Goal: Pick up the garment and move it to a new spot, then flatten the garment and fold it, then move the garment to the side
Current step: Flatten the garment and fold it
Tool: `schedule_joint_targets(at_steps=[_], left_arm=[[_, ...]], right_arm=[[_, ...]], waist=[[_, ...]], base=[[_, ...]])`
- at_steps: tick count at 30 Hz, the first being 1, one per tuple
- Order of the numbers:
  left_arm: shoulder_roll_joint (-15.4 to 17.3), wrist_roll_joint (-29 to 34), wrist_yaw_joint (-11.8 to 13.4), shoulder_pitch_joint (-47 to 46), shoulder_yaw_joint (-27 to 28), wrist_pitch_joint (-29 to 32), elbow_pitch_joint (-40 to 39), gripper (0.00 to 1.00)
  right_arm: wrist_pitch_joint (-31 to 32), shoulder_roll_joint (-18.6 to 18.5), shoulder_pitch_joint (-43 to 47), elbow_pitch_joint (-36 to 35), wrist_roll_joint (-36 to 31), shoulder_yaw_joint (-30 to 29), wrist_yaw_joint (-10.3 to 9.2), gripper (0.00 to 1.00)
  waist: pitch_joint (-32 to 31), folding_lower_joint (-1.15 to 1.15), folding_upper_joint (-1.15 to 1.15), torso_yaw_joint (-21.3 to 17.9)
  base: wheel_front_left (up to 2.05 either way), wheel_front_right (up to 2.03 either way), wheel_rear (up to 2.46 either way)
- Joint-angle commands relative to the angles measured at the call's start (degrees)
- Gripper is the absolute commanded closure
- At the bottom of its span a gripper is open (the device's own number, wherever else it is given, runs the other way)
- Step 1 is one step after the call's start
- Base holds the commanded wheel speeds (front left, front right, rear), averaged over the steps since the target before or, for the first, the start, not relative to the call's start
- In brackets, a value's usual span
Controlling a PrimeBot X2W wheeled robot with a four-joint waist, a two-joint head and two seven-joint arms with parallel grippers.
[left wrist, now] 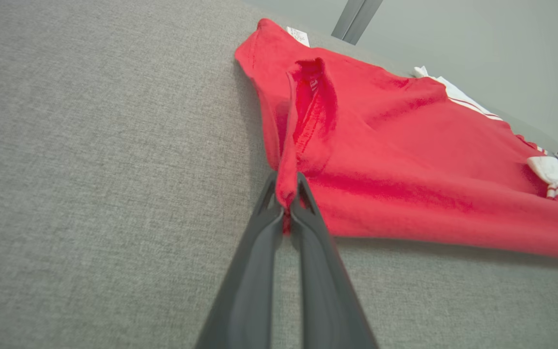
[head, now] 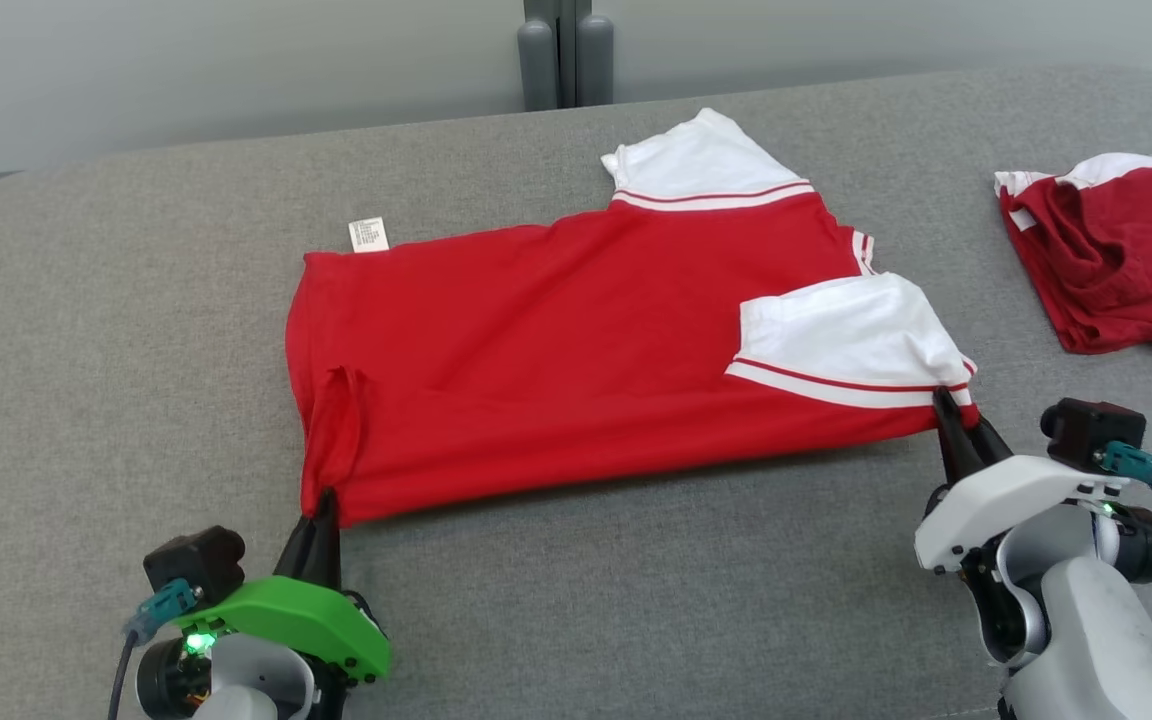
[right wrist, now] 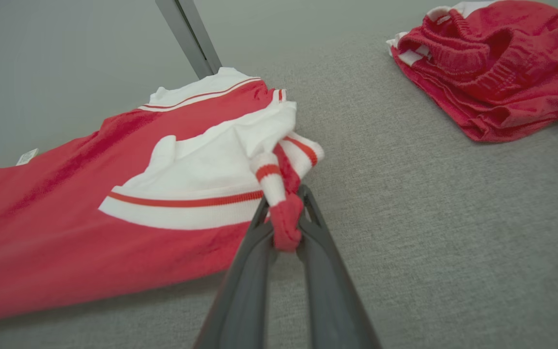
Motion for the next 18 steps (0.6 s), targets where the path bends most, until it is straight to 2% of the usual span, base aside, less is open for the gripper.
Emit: schedule_joint_targets(at_steps=[1, 10, 16, 17, 18], left_arm=[[0.6, 0.3, 0.3, 1.7, -0.1, 0.5, -1.5, 1.0], [1.1, -2.2, 2.1, 12.3, -1.8, 6.6, -11.8, 1.0], [0.9, -2.9, 3.9, 15.5, -1.7, 7.9, -12.9, 1.0], [0.9, -2.9, 3.9, 15.6, -1.7, 7.9, -13.0, 0.94], [0.9, -3.0, 4.1, 15.7, -1.7, 7.9, -13.0, 0.65]], right_arm=[[1.0, -0.3, 1.9, -2.4, -0.4, -0.8, -0.11, 1.0], [9.7, -0.3, 14.1, -16.6, 0.4, -2.7, -0.1, 1.0], [12.0, -0.3, 18.4, -17.1, 2.0, -3.5, -0.11, 1.0], [12.0, -0.3, 18.6, -16.7, 2.1, -3.5, -0.11, 1.0], [12.0, -0.3, 18.7, -16.2, 2.3, -3.5, -0.11, 1.0]], waist=[[-0.9, 0.0, 0.0, 0.0], [-1.6, 0.0, 0.0, 0.1], [-1.5, 0.0, 0.0, 0.2], [-1.5, 0.0, 0.0, 0.2], [-1.4, 0.0, 0.0, 0.2]], base=[[0.0, 0.0, 0.0], [0.0, 0.0, 0.0], [0.0, 0.0, 0.0], [0.0, 0.0, 0.0], [0.0, 0.0, 0.0]])
